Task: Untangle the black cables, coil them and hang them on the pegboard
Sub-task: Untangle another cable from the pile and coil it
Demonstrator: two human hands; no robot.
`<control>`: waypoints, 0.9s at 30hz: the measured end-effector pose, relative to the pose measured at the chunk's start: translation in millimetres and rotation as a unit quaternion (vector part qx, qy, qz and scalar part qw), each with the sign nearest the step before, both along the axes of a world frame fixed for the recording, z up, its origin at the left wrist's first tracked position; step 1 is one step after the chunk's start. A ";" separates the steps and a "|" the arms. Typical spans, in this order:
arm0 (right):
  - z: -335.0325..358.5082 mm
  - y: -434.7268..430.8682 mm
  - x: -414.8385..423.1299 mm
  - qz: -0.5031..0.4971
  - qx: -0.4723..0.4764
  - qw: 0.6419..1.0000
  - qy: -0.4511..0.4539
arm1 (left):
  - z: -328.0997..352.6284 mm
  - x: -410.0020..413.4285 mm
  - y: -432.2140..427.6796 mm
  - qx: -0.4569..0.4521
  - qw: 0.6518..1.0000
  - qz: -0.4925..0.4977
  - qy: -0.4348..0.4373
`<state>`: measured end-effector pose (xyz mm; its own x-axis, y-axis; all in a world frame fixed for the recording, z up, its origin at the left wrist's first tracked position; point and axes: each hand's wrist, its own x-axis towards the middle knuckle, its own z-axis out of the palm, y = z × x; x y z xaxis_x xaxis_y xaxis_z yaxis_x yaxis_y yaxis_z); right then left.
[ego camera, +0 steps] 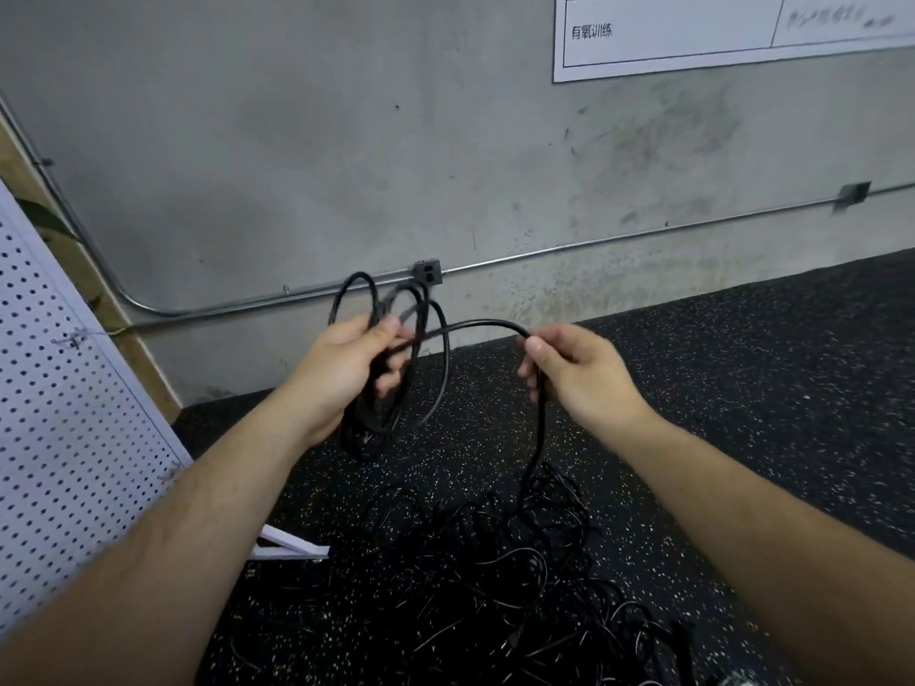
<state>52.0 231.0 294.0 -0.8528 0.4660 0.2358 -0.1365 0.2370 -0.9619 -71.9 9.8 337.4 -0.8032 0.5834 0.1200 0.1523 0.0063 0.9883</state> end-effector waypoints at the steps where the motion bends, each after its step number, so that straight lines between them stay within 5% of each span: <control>1: 5.4 -1.2 -0.5 -0.018 0.032 0.999 0.006 | -4.2 3.1 2.1 -0.023 1.000 -0.011 -0.003; 10: 18.1 -33.1 -13.2 -0.113 0.182 0.975 0.053 | -12.3 33.4 34.3 0.007 0.998 -0.045 -0.043; 14: 17.2 -40.3 -13.0 -0.003 0.016 1.000 0.019 | -4.0 42.0 36.0 0.070 0.986 -0.092 -0.120; 19: 11.9 -44.8 -17.1 0.171 -0.175 0.969 -0.032 | -2.3 47.9 35.2 0.099 0.968 -0.150 -0.174; 24: 11.7 -41.3 -22.7 0.152 -0.189 0.970 -0.009 | -7.5 44.9 34.3 0.064 0.986 -0.109 -0.106; 27: 12.6 -40.7 -21.4 0.063 -0.041 0.997 -0.012 | -15.2 37.2 34.8 -0.008 0.998 -0.053 0.014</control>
<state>30.6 190.3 306.6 -0.9104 0.3723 0.1807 -0.1371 0.1405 -0.9805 -34.8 44.6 322.2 -0.7336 0.6666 0.1322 0.1805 0.0035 0.9836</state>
